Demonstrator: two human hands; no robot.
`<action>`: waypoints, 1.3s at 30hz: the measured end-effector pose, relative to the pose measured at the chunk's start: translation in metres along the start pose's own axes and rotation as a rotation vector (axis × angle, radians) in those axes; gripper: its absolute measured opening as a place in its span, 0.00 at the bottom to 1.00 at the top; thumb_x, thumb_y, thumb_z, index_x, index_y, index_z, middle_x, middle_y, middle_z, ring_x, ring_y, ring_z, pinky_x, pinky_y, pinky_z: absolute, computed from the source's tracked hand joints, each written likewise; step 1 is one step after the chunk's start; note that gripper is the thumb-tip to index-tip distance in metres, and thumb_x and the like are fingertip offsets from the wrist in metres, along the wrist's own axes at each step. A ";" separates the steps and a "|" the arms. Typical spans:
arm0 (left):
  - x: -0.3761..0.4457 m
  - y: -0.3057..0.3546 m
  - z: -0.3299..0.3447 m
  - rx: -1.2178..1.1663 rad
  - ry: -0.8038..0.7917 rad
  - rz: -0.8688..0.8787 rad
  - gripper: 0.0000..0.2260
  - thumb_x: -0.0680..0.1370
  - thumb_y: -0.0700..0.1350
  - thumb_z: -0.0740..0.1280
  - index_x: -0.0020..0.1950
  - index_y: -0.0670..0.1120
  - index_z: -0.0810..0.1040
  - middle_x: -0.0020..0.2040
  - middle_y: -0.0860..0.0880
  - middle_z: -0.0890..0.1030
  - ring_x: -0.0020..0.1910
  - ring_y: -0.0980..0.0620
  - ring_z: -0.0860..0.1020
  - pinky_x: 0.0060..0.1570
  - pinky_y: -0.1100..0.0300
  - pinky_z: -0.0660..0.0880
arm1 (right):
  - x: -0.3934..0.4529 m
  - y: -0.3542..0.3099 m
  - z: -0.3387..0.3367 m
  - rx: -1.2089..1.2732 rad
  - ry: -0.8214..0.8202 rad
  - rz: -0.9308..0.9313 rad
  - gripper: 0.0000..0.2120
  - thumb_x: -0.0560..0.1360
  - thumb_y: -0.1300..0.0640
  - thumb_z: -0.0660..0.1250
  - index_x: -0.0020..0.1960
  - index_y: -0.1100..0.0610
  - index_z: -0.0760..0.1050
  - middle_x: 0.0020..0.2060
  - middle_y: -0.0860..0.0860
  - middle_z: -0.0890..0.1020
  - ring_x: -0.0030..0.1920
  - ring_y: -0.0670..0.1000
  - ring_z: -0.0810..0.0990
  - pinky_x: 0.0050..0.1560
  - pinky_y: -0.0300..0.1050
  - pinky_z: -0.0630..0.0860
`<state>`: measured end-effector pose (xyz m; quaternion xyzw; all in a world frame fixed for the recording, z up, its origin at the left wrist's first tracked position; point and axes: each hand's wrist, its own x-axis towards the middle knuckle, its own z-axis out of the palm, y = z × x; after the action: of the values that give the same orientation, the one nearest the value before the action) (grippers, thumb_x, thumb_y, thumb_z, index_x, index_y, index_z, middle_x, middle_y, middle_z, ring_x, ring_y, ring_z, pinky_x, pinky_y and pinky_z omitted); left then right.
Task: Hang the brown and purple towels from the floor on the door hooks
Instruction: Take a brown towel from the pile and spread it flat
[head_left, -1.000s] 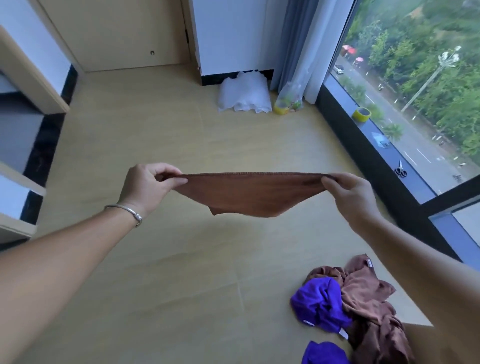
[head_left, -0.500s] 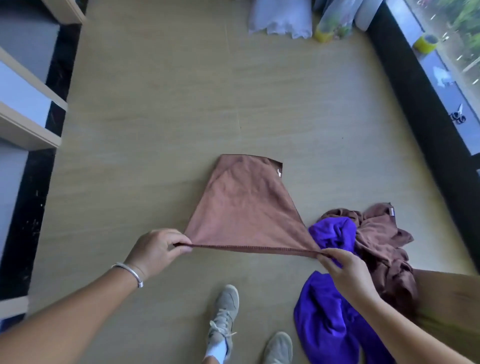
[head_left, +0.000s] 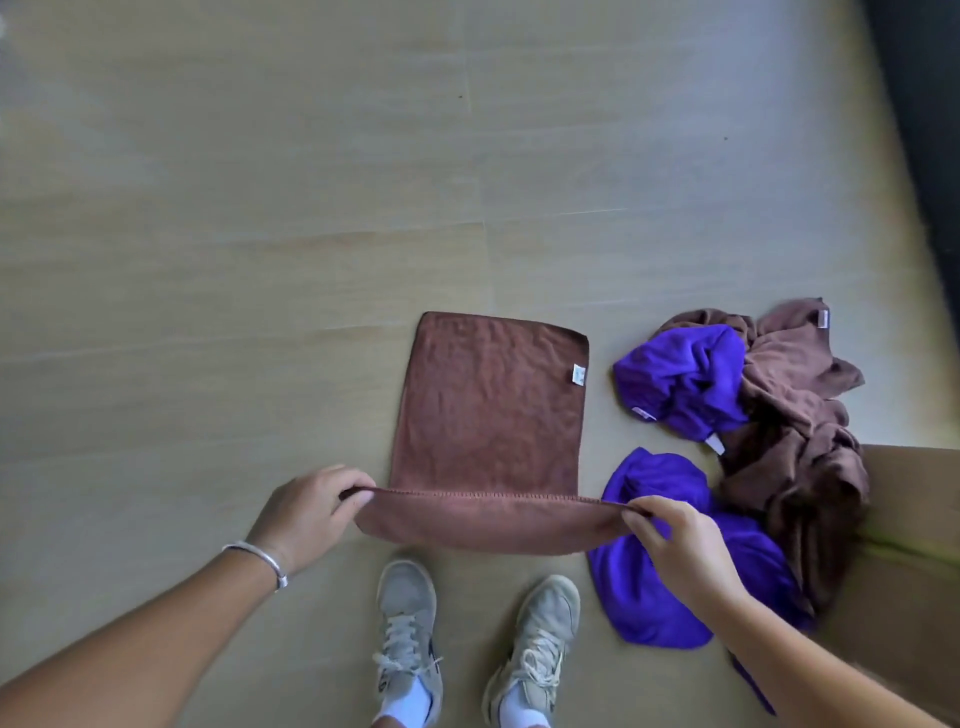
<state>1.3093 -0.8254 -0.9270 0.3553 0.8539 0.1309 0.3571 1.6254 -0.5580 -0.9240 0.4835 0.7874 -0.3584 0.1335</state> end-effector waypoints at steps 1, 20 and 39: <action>0.016 -0.003 0.005 0.001 0.017 0.003 0.03 0.76 0.45 0.70 0.47 0.52 0.82 0.44 0.56 0.82 0.44 0.51 0.80 0.42 0.58 0.73 | 0.014 0.000 0.007 0.016 0.026 -0.003 0.02 0.75 0.53 0.70 0.46 0.48 0.81 0.39 0.41 0.82 0.44 0.46 0.80 0.46 0.46 0.76; 0.389 -0.055 0.084 0.297 0.098 -0.022 0.04 0.76 0.51 0.68 0.49 0.56 0.81 0.51 0.53 0.82 0.52 0.48 0.78 0.49 0.56 0.75 | 0.380 0.031 0.109 -0.132 0.290 -0.026 0.07 0.76 0.49 0.66 0.48 0.50 0.81 0.46 0.52 0.84 0.49 0.58 0.80 0.46 0.47 0.75; 0.417 -0.059 0.087 0.392 0.081 0.095 0.07 0.74 0.54 0.71 0.49 0.54 0.77 0.49 0.51 0.79 0.53 0.47 0.76 0.47 0.58 0.70 | 0.436 0.033 0.084 -0.312 0.002 -0.197 0.11 0.66 0.51 0.77 0.45 0.48 0.77 0.41 0.50 0.79 0.46 0.54 0.77 0.46 0.46 0.75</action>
<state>1.1351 -0.5780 -1.2325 0.4525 0.8589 -0.0068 0.2399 1.4254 -0.3165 -1.2402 0.3777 0.8771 -0.2429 0.1704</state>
